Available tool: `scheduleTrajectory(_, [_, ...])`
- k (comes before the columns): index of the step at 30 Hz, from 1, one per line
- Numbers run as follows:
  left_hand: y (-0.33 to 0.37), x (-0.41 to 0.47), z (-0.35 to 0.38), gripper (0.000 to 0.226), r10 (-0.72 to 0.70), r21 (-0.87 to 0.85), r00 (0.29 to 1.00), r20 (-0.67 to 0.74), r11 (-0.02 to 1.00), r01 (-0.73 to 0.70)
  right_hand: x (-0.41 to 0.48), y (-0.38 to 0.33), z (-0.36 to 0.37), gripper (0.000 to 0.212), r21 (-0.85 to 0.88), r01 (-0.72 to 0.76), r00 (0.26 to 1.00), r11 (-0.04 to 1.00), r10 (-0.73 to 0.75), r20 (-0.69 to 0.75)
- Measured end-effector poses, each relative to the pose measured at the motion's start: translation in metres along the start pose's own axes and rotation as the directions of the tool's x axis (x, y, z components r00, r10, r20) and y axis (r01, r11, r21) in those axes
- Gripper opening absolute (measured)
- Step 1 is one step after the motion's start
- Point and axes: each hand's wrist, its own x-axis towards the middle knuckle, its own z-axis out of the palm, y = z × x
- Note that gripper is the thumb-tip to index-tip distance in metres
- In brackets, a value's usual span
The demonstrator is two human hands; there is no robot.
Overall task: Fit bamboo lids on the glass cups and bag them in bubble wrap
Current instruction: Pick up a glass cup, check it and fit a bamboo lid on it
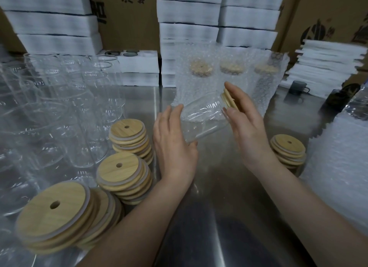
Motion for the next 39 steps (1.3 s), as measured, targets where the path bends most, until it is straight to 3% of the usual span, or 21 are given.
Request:
scheduleTrajectory(4, [0.0002, -0.0003, 0.0003, 0.085, 0.007, -0.024, 1.000, 0.007, 1.000, -0.007, -0.0020, 0.0005, 0.0010, 0.043, -0.113, 0.059, 0.998, 0.992, -0.056, 0.030])
scheduleTrajectory(15, [0.0004, -0.0011, 0.0000, 0.085, 0.019, -0.049, 1.000, 0.021, 0.999, -0.018, -0.0027, 0.0027, -0.0014, 0.044, -0.168, 0.059, 0.998, 0.984, -0.052, 0.046])
scheduleTrajectory(28, [0.0005, -0.0025, 0.0001, 0.085, 0.049, -0.054, 0.999, 0.015, 0.997, -0.048, 0.0009, 0.0058, 0.0005, 0.048, -0.079, -0.038, 0.999, 0.996, 0.036, -0.032])
scheduleTrajectory(39, [-0.0005, -0.0032, 0.0001, 0.087, 0.083, -0.007, 0.997, -0.002, 0.997, -0.083, -0.0019, 0.0025, 0.0031, 0.038, -0.119, -0.034, 0.999, 0.992, 0.036, 0.016])
